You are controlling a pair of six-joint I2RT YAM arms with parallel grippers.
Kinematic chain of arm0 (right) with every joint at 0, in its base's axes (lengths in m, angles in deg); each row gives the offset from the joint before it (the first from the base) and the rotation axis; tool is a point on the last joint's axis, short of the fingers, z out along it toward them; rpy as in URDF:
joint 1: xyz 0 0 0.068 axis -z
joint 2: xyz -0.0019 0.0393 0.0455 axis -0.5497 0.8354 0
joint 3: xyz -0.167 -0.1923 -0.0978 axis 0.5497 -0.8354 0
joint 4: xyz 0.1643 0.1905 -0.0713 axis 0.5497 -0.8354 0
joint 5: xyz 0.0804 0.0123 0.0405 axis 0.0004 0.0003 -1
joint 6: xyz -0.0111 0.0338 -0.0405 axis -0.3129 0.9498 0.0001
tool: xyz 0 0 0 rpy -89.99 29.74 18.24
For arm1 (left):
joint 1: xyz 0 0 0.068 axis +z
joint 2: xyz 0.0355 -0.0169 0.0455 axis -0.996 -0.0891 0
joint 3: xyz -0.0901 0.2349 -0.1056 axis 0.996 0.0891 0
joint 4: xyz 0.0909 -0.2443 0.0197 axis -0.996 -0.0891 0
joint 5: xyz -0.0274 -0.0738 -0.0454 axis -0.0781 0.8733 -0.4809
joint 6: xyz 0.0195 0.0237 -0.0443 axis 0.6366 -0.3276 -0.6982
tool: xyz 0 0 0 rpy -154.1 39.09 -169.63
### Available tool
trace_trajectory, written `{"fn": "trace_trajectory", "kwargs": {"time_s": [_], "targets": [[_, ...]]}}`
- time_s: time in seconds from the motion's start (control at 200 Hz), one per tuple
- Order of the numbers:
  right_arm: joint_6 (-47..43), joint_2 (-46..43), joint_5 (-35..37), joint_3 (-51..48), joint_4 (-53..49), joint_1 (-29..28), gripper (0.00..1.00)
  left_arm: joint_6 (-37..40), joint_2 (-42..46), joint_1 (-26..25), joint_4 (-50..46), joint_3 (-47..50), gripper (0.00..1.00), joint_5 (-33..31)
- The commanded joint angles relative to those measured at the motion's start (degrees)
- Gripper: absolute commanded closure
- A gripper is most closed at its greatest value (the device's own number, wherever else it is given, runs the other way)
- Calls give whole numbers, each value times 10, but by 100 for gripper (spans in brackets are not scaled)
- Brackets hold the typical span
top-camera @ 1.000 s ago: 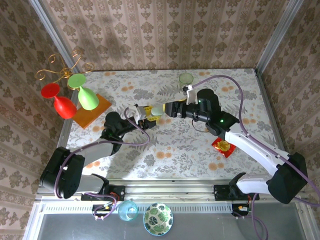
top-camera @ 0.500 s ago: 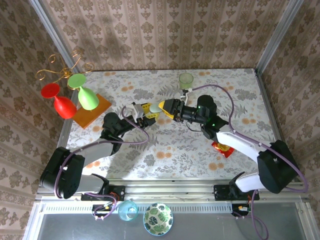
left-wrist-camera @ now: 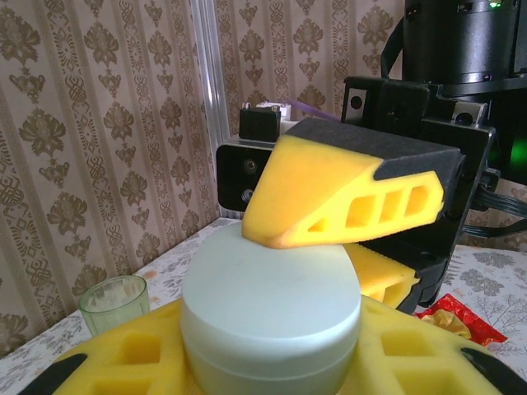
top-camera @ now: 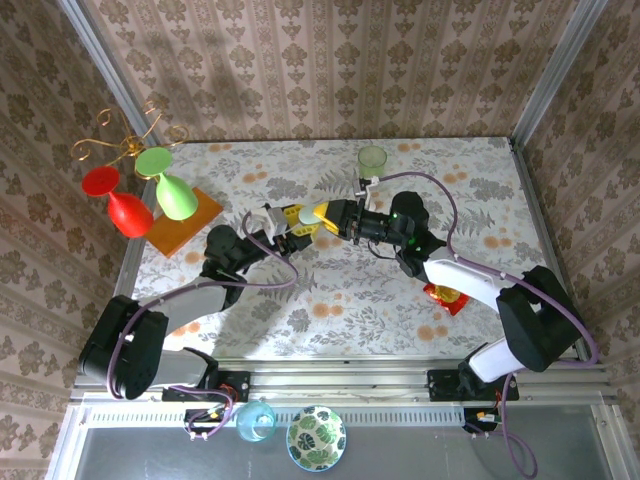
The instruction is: Insert wireless bluetooth earbuds into charging case
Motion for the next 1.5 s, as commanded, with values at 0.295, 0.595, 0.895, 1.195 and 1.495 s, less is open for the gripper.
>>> {"fn": "trace_trajectory", "kwargs": {"time_s": [0.295, 0.595, 0.895, 1.195, 1.495], "targets": [[-78, -32, 60, -68, -36, 45, 82, 140, 84, -4, -237, -6, 21, -50], [-183, -13, 179, -129, -121, 63, 82, 310, 140, -30, -536, -49, 4, -91], [-204, 56, 238, -151, -121, 63, 83, 324, 102, -49, -599, -74, 0, -58], [-235, 101, 277, -150, -125, 63, 76, 319, 92, -51, -596, -76, 0, -52], [-286, 64, 330, -150, -177, 63, 48, 236, 116, -29, -519, -38, 0, -99]]}}
